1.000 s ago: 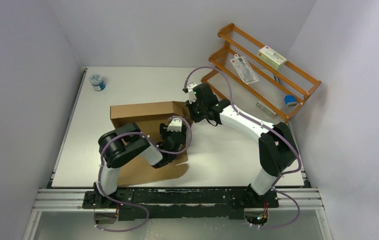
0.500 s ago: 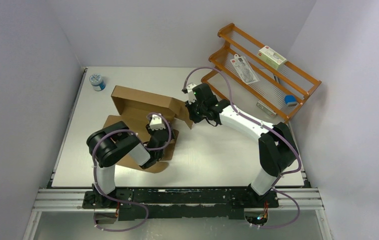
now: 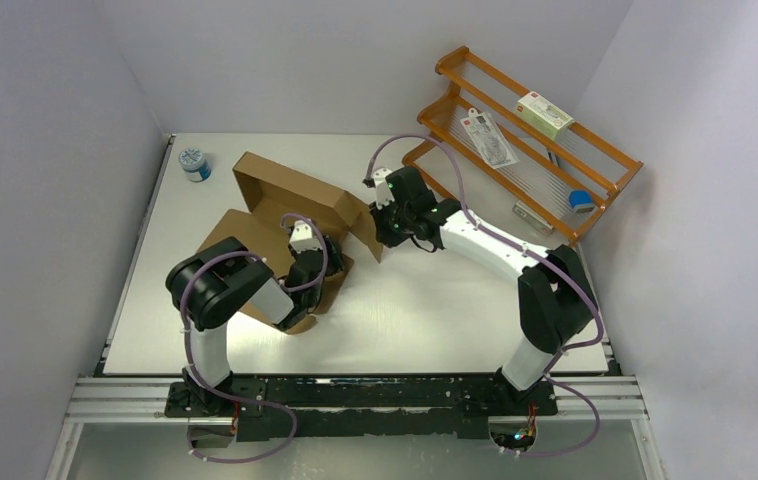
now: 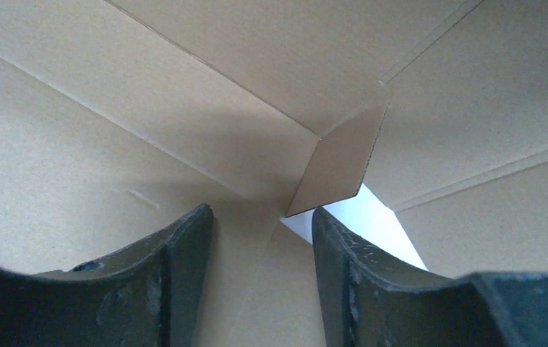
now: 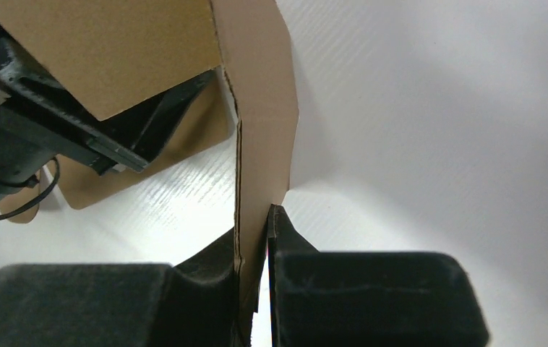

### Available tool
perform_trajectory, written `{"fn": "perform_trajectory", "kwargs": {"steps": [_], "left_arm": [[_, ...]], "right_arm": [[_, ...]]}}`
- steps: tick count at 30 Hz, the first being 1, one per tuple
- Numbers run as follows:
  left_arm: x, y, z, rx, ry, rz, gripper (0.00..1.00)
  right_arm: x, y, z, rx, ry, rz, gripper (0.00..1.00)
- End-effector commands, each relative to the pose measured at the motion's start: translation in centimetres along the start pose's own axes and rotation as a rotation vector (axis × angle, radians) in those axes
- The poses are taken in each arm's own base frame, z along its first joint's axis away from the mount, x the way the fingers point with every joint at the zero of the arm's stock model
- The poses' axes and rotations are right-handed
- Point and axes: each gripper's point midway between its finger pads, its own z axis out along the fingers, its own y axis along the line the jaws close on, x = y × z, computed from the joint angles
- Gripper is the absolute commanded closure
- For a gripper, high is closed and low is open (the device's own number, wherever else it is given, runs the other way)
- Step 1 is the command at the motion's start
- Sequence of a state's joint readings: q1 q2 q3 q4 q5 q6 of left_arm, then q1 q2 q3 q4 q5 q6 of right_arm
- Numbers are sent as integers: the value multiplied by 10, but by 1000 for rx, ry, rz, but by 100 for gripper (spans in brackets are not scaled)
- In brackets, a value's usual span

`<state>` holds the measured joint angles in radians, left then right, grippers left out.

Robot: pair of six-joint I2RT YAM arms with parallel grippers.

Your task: Fold the paper box

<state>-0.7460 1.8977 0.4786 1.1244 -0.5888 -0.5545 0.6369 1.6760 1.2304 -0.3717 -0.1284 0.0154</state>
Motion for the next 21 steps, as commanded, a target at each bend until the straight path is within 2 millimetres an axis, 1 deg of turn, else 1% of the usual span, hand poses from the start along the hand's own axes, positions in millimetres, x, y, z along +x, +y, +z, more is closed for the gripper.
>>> {"fn": "perform_trajectory", "kwargs": {"steps": [1, 4, 8, 11, 13, 15, 17, 19, 21], "left_arm": [[15, 2, 1, 17, 61, -45, 45], [20, 4, 2, 5, 82, -55, 47], [24, 3, 3, 11, 100, -59, 49], [28, 0, 1, 29, 114, -76, 51], [31, -4, 0, 49, 124, -88, 53], [31, -7, 0, 63, 128, -99, 54], [31, -9, -1, 76, 128, -110, 55], [31, -11, -2, 88, 130, -119, 56], [32, -13, -2, 95, 133, -127, 56]], "right_arm": [[-12, 26, -14, -116, -36, 12, 91], [-14, 36, -18, -161, -44, 36, 91], [-25, 54, -22, -244, -79, 91, 91], [-33, 64, -18, -271, -99, 128, 90], [-32, 69, -12, -279, -83, 151, 89], [-30, 72, -5, -270, -67, 174, 89], [-31, 70, 0, -233, -63, 201, 89], [-31, 66, 4, -181, -71, 225, 89], [-33, 68, 6, -178, -85, 244, 88]]}}
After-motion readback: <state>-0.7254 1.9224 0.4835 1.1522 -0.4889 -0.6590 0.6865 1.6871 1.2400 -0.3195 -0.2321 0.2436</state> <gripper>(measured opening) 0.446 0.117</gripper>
